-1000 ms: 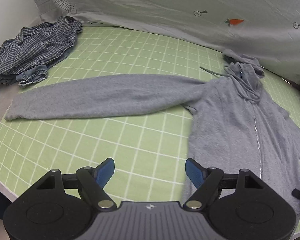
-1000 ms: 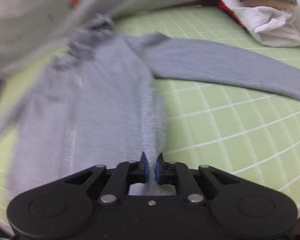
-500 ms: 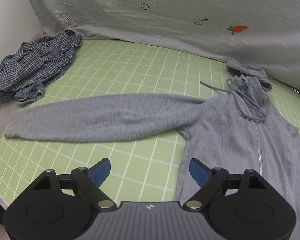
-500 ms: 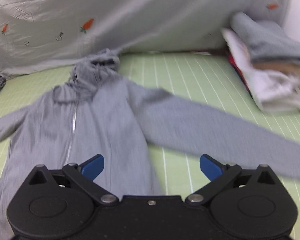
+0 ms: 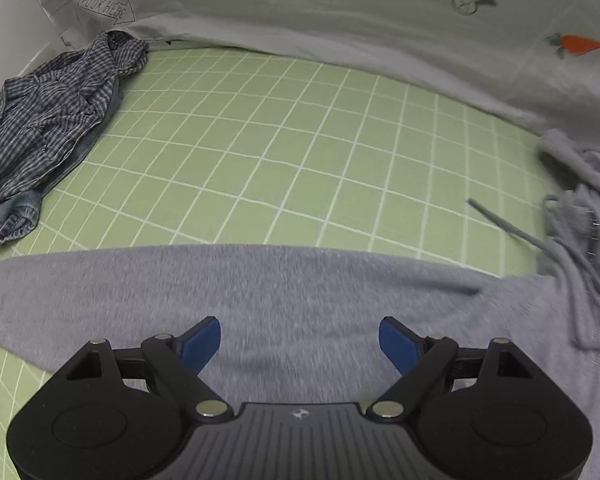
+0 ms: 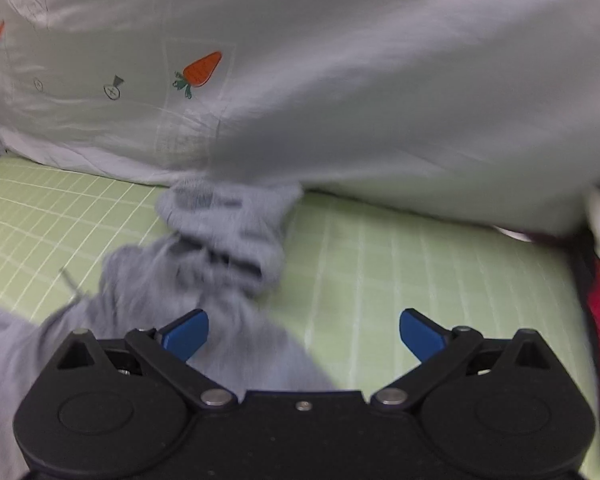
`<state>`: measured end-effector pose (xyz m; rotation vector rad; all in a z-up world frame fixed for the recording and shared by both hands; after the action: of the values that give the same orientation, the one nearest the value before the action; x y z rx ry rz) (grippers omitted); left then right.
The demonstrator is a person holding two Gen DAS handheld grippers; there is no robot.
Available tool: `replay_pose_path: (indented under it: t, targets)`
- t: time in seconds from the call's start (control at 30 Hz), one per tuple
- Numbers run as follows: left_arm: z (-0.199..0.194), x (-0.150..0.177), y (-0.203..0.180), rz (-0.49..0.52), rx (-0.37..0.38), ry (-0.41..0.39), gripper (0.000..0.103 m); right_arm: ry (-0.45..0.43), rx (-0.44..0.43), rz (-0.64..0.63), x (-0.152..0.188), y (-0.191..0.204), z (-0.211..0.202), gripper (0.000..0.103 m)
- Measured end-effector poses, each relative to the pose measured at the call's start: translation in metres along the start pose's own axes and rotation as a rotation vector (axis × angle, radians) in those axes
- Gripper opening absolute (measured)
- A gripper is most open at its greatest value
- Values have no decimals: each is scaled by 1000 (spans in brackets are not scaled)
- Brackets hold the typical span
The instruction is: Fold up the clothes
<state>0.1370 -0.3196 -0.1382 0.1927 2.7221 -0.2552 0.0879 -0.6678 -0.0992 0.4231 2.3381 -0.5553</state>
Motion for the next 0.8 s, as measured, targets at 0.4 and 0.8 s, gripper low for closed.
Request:
replay_pose_path:
  t: [0.4,0.8]
  targets:
    - [33,3,14,-53,-22,28,103,-140,125,201,-20,-63,-3,12]
    - [26,-19,-10,50,17,-5,101,130,237,364,39,-112,15,90]
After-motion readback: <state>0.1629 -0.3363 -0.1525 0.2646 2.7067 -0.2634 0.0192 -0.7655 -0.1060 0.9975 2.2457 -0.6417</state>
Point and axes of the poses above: each gripper's, at about its wrist camera, not at the fingertips, and z roughly the way its jaws point, y to its left, x to its underside, the point moved 4 cm from there along z, roughly the way its jaws point, and after that the axes turned 15 degrees about x, right-handed, at the moved point
